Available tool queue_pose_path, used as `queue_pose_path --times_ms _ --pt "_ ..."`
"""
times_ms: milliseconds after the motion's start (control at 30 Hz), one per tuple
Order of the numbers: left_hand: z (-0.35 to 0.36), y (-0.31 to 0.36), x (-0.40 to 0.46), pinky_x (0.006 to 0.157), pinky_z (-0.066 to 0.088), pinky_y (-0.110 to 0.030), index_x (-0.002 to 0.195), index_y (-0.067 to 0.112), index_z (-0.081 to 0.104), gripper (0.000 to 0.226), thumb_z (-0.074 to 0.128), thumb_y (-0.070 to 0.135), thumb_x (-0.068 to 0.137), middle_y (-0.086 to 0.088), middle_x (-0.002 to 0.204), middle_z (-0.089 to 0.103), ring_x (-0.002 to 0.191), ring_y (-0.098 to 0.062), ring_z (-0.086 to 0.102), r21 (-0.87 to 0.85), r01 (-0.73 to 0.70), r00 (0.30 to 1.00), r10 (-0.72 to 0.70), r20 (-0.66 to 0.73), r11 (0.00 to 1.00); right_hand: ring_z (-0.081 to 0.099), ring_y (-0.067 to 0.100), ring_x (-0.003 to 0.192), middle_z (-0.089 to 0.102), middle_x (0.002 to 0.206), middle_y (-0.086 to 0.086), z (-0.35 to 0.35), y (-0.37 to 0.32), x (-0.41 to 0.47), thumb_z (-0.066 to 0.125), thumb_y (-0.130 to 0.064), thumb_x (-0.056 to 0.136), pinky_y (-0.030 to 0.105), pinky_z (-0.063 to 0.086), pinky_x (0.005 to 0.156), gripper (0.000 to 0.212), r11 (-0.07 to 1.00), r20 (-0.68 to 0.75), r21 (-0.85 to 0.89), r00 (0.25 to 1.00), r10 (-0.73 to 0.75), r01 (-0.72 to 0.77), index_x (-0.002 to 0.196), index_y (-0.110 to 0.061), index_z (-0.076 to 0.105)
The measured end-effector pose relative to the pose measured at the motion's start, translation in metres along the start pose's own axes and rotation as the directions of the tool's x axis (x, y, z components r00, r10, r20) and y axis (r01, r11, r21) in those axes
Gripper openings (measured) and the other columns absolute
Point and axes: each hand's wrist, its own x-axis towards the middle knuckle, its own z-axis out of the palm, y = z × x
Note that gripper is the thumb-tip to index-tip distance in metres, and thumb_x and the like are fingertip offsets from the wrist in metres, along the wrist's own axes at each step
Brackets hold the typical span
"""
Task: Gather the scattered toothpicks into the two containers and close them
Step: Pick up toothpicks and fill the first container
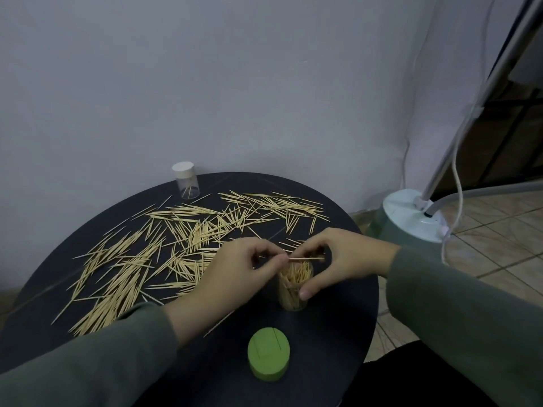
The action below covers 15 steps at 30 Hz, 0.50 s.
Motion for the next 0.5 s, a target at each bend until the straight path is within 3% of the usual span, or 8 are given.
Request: queue_pose_path --times_ms 100,167,267,500 --pt "-0.009 0.005 0.005 0.078 0.052 -0.025 0.089 0.040 0.069 0.005 0.065 0.040 0.086 0.020 0.085 0.067 0.084 0.003 0.058 0.056 -0.003 0.999 0.000 0.053 0.998 0.055 0.001 0.108 0.065 0.110 -0.020 0.001 -0.002 0.000 0.081 -0.053 0.066 0.035 0.046 0.099 0.052 1.000 -0.006 -0.003 1.000 -0.001 0.001 0.114 -0.042 0.064" --pt "-0.013 0.007 0.007 0.084 0.048 -0.026 0.096 0.038 0.067 0.013 0.058 0.043 0.089 0.021 0.092 0.062 0.091 0.002 0.053 0.199 -0.082 0.995 0.068 0.077 0.977 0.055 0.001 0.107 0.066 0.109 -0.019 0.001 -0.003 0.000 0.081 -0.052 0.066 0.035 0.046 0.099 0.053 1.000 -0.009 -0.008 1.000 -0.005 0.005 0.115 -0.039 0.065" --pt "-0.016 0.014 0.011 0.087 0.044 -0.026 0.106 0.038 0.067 0.024 0.051 0.046 0.090 0.022 0.101 0.059 0.099 0.000 0.049 0.286 -0.189 0.982 0.176 0.072 0.939 0.057 -0.001 0.105 0.067 0.108 -0.020 0.001 -0.004 -0.001 0.081 -0.052 0.066 0.034 0.047 0.098 0.053 1.000 -0.013 -0.001 1.000 -0.002 0.002 0.114 -0.038 0.065" --pt "0.001 0.040 0.016 0.089 0.044 -0.030 0.117 0.035 0.066 0.026 0.054 0.042 0.094 0.015 0.113 0.060 0.103 -0.007 0.047 0.350 -0.230 0.971 0.192 0.139 0.908 0.063 0.008 0.088 0.070 0.090 -0.007 0.004 -0.006 0.001 0.085 -0.048 0.062 0.038 0.051 0.083 0.040 0.999 -0.067 -0.024 0.997 -0.027 0.025 0.089 -0.023 0.070"
